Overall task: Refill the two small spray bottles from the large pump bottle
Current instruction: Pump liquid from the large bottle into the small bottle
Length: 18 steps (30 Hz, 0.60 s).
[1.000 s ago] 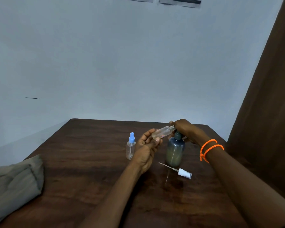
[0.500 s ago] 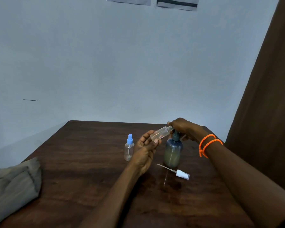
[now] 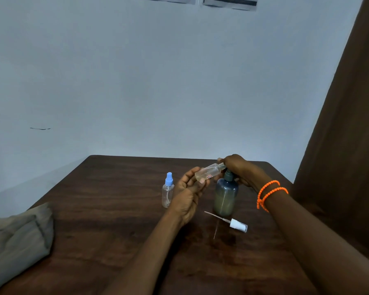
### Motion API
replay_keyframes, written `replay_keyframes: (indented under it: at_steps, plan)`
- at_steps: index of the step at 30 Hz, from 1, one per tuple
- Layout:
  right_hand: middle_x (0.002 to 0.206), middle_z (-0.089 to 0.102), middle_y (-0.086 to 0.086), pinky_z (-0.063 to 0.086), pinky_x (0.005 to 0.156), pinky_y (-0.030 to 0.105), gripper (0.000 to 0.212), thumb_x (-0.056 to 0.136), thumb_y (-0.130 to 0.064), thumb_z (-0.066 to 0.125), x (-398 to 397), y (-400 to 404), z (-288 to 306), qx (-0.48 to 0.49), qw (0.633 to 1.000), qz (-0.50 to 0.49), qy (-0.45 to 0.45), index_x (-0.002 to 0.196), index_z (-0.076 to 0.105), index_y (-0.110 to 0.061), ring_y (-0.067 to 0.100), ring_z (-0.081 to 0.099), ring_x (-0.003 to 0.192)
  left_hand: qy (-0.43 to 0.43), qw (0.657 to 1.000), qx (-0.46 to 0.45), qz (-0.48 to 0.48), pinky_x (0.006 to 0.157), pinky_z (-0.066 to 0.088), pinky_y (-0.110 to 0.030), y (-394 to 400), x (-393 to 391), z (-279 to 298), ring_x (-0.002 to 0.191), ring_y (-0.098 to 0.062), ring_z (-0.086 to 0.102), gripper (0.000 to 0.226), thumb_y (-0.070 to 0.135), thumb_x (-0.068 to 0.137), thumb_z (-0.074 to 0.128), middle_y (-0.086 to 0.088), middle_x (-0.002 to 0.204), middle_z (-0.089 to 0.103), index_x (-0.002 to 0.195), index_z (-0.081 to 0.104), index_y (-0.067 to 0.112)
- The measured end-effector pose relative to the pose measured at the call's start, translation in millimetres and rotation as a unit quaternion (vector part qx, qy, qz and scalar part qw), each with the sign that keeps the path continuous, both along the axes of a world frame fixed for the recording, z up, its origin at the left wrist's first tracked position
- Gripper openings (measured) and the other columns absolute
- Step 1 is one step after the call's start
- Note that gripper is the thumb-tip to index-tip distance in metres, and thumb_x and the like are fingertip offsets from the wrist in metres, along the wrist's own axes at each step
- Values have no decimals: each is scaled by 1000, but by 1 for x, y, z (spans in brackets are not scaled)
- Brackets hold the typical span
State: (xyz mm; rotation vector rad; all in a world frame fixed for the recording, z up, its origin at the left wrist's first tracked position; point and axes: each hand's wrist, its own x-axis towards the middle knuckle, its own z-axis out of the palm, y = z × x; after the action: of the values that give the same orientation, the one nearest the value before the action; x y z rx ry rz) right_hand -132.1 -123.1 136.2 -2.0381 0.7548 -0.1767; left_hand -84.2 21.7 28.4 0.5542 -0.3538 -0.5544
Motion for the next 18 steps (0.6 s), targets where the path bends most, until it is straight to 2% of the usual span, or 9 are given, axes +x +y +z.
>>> replay_keyframes:
  at_steps: [4, 7, 11, 15, 18]
  plan:
    - [74, 63, 6, 45, 65, 32, 25, 100, -23, 48, -5, 2, 6, -38, 999, 5, 11, 84, 62, -10, 23, 59, 66, 1, 1000, 0, -4, 89, 60, -30, 1, -1, -1, 118, -32, 64, 39, -17, 89, 56, -20, 126, 67, 123, 60, 2]
    - [81, 68, 9, 42, 72, 35, 27, 98, -27, 47, -4, 2, 14, -57, 998, 10, 25, 83, 62, -10, 26, 58, 69, -7, 1000, -1, -13, 95, 58, -32, 2, -4, -1, 123, -35, 61, 44, -15, 84, 61, -21, 129, 66, 125, 59, 2]
    - [68, 67, 7, 42, 66, 32, 28, 102, -27, 47, -3, 3, 3, -23, 1000, 10, 0, 84, 60, -11, 22, 58, 62, -4, 1000, 11, -6, 94, 58, -33, 2, -1, 1, 111, -29, 69, 40, -18, 89, 55, -18, 123, 70, 124, 62, 2]
    - [75, 61, 6, 41, 73, 37, 25, 98, -19, 46, -6, 4, 12, -71, 997, 20, 22, 78, 59, -11, 23, 54, 66, -2, 1000, 8, -16, 97, 56, -36, 5, -5, 1, 121, -35, 64, 45, -16, 86, 60, -20, 126, 68, 127, 60, 0]
    - [81, 69, 8, 39, 67, 32, 25, 98, -24, 47, -2, 2, 13, -65, 997, 17, 28, 81, 61, -11, 24, 57, 67, 6, 1000, 7, -19, 94, 58, -33, 3, -5, 2, 121, -35, 63, 45, -16, 85, 61, -21, 127, 68, 127, 60, 0]
